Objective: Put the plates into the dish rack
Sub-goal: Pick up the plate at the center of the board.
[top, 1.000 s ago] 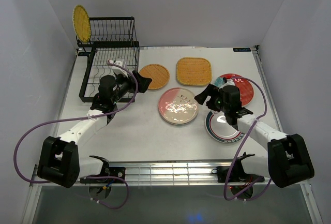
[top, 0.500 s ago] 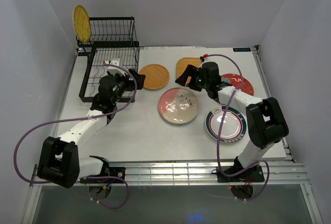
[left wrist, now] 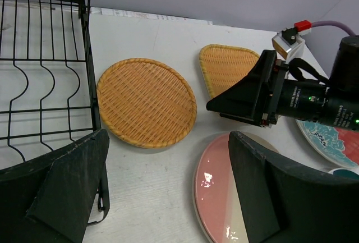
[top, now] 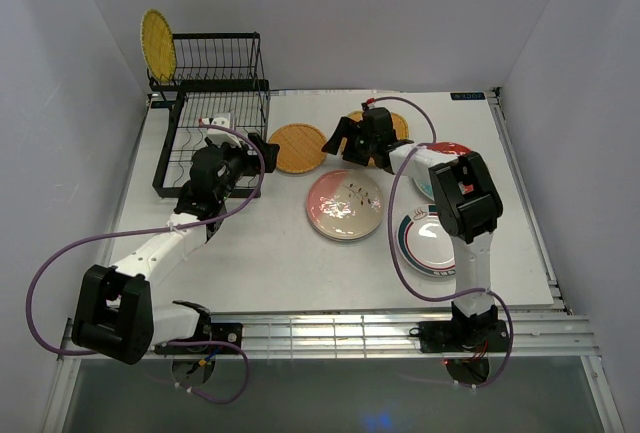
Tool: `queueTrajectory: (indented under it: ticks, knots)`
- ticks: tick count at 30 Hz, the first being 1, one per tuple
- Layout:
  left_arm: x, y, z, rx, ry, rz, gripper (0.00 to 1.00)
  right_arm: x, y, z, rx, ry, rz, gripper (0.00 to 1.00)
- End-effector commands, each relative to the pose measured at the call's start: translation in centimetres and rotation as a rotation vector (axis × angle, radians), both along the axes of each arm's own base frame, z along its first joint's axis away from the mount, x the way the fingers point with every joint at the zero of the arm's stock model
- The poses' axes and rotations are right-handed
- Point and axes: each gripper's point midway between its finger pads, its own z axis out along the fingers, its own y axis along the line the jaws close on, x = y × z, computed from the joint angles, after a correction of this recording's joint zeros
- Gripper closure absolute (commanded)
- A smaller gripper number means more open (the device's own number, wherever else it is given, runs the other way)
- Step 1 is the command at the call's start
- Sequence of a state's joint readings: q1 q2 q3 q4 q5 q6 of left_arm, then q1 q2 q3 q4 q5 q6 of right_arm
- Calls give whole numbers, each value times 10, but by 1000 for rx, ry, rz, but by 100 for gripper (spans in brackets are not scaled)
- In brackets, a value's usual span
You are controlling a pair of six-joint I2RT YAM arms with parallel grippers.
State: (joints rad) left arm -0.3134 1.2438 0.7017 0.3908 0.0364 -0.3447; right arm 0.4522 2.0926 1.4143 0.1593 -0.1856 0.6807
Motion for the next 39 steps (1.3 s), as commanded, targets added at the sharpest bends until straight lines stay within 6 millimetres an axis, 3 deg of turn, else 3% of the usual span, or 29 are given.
queueTrajectory:
  ticks: [1,3,13,19,23,29,33,37,39]
  knots:
    - [-1,2,12,-11,-36,9,2,14,12,15,27,-39,-2,18]
    - [-1,3,13,-14,-35,13,2,20,16,19,34,-51,3,18]
    - [-2,3,12,-14,-35,11,2,40,38,-2,12,-16,11,19]
    - [-1,3,11,-16,-29,18,2,44,41,-19,1,12,-11,20]
    - [-2,3,11,-30,-23,19,2,45,43,-19,3,9,-9,21]
    - [-2,0,7,-44,-3,12,2,42,51,-21,45,27,18,45]
    - [0,-2,3,-45,12,6,2,39,56,-12,94,27,28,62]
    - [1,-4,0,-60,32,1,2,36,60,-9,128,44,40,69]
    - [0,-6,0,-68,39,-10,2,35,59,-5,135,38,37,78]
